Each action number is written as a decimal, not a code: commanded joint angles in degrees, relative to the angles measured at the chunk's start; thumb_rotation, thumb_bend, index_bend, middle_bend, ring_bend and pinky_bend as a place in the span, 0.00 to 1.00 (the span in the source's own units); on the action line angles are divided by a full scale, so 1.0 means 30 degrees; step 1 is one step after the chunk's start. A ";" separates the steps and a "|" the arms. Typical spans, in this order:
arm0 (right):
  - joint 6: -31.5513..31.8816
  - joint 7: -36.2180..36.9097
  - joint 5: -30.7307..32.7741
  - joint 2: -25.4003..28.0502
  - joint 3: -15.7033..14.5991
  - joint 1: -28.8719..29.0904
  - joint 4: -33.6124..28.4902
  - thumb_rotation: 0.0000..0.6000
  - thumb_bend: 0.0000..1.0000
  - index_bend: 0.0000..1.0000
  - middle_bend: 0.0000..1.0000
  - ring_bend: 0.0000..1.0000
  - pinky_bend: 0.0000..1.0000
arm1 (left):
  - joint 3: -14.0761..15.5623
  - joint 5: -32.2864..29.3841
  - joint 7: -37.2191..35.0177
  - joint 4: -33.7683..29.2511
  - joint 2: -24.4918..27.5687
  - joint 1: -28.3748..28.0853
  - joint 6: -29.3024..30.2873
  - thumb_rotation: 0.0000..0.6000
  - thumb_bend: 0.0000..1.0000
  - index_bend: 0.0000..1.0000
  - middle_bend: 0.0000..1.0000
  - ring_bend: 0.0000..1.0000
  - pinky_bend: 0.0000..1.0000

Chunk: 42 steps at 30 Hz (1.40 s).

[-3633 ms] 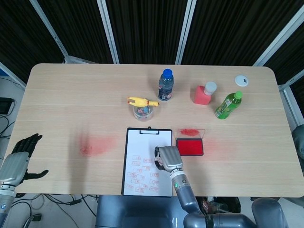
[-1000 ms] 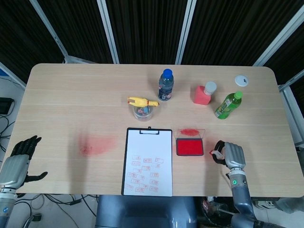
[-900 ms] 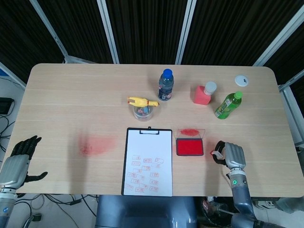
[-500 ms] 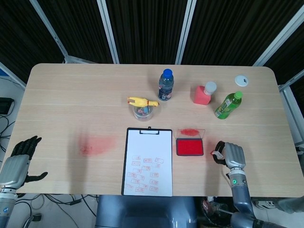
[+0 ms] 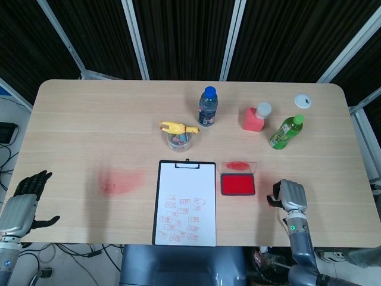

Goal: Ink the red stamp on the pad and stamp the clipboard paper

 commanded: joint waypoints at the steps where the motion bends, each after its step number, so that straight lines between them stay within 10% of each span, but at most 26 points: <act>1: -0.0020 -0.0051 0.0044 0.0007 0.0016 0.0012 -0.0030 1.00 0.36 0.88 0.64 0.70 0.88 | -0.0001 0.0007 -0.0007 0.0001 -0.0001 0.0002 0.0003 1.00 0.06 0.00 0.00 0.00 0.00; 13: -0.0016 -0.0399 0.0165 -0.0040 0.0057 0.0114 -0.0206 1.00 0.36 0.81 0.60 0.68 0.88 | -0.0009 0.0027 -0.0051 0.0019 0.0008 0.0019 0.0026 1.00 0.06 0.00 0.00 0.00 0.00; 42: 0.1443 -0.1514 -0.1973 0.1799 -0.0804 -0.0195 -0.3445 1.00 0.11 0.13 0.12 0.61 0.85 | -0.0012 0.0124 -0.0117 0.0030 0.0037 0.0036 0.0064 1.00 0.06 0.00 0.00 0.00 0.00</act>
